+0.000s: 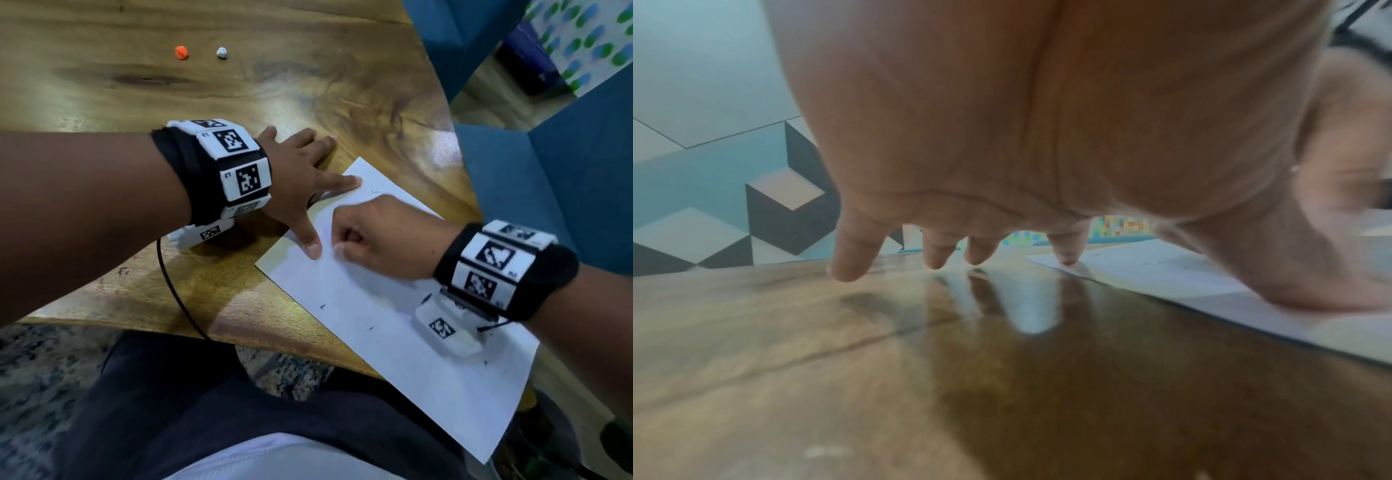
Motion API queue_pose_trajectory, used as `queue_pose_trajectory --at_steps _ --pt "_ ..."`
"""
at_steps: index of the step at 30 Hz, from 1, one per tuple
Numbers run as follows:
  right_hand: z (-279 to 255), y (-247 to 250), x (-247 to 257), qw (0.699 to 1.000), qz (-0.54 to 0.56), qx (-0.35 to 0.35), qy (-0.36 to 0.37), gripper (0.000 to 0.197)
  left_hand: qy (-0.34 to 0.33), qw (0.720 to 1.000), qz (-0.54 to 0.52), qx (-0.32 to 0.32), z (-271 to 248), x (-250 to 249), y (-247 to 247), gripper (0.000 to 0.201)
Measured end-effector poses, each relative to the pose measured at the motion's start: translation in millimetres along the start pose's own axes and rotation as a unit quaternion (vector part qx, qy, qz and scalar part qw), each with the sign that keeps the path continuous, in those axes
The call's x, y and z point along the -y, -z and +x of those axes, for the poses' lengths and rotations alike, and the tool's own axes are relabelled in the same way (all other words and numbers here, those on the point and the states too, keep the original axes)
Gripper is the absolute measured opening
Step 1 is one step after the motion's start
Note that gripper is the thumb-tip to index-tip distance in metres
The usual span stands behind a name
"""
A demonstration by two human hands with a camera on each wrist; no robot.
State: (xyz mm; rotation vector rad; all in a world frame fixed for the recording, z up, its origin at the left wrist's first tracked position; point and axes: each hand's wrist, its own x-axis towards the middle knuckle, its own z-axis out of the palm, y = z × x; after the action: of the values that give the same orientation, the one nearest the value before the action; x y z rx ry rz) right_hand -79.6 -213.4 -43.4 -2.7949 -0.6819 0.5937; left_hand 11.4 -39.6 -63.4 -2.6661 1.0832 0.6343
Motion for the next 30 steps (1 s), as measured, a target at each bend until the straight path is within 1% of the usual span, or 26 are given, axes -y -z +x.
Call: queue_pose_trajectory --at_steps 2,4,8,11,14,16,20,22,23,25,28,30 --pt "-6.0 -10.0 15.3 0.999 -0.007 0.026 0.034 0.010 -0.005 1.000 0.011 -0.009 1.2 1.2 -2.5 0.135" --pt "-2.4 -9.2 17.1 0.999 -0.018 0.000 0.030 0.011 -0.009 1.000 0.008 -0.006 2.5 2.5 -4.1 0.134" --pt "25.5 6.2 2.1 0.996 0.004 -0.080 -0.043 0.010 -0.008 1.000 0.004 0.008 3.9 4.0 -4.1 0.135" --pt "39.4 9.1 -1.3 0.993 -0.001 -0.096 -0.074 0.010 -0.005 1.000 0.002 0.010 4.5 6.4 -3.8 0.140" --pt "38.3 7.8 -1.1 0.991 0.007 -0.101 -0.083 0.010 -0.003 1.000 -0.005 0.010 3.4 6.9 -4.2 0.132" --pt "29.6 7.3 2.4 0.993 0.027 -0.083 -0.080 0.008 -0.004 1.000 -0.001 0.004 2.9 6.3 -4.3 0.129" --pt "-0.7 -2.7 13.0 1.000 -0.011 0.000 0.004 0.011 -0.010 1.000 0.009 -0.005 2.8 6.0 -3.0 0.131" --pt "-10.4 -6.3 16.9 0.999 -0.020 0.041 0.026 0.011 -0.011 1.000 0.011 -0.006 2.9 6.5 -3.3 0.132" --pt "-9.8 -6.6 16.5 0.998 -0.022 0.047 0.025 0.011 -0.011 1.000 0.011 -0.005 3.2 7.1 -3.8 0.132" --pt "0.8 -3.2 10.1 1.000 -0.025 0.016 -0.001 0.012 -0.012 1.000 0.005 -0.004 3.8 7.5 -4.4 0.131" --pt "27.3 11.9 -11.6 0.993 -0.013 -0.065 -0.097 0.012 -0.014 1.000 0.000 -0.009 3.1 6.5 -4.7 0.126" --pt "37.9 20.3 -22.4 0.988 -0.003 -0.090 -0.127 0.010 -0.006 1.000 0.004 -0.007 2.9 5.8 -4.5 0.126"
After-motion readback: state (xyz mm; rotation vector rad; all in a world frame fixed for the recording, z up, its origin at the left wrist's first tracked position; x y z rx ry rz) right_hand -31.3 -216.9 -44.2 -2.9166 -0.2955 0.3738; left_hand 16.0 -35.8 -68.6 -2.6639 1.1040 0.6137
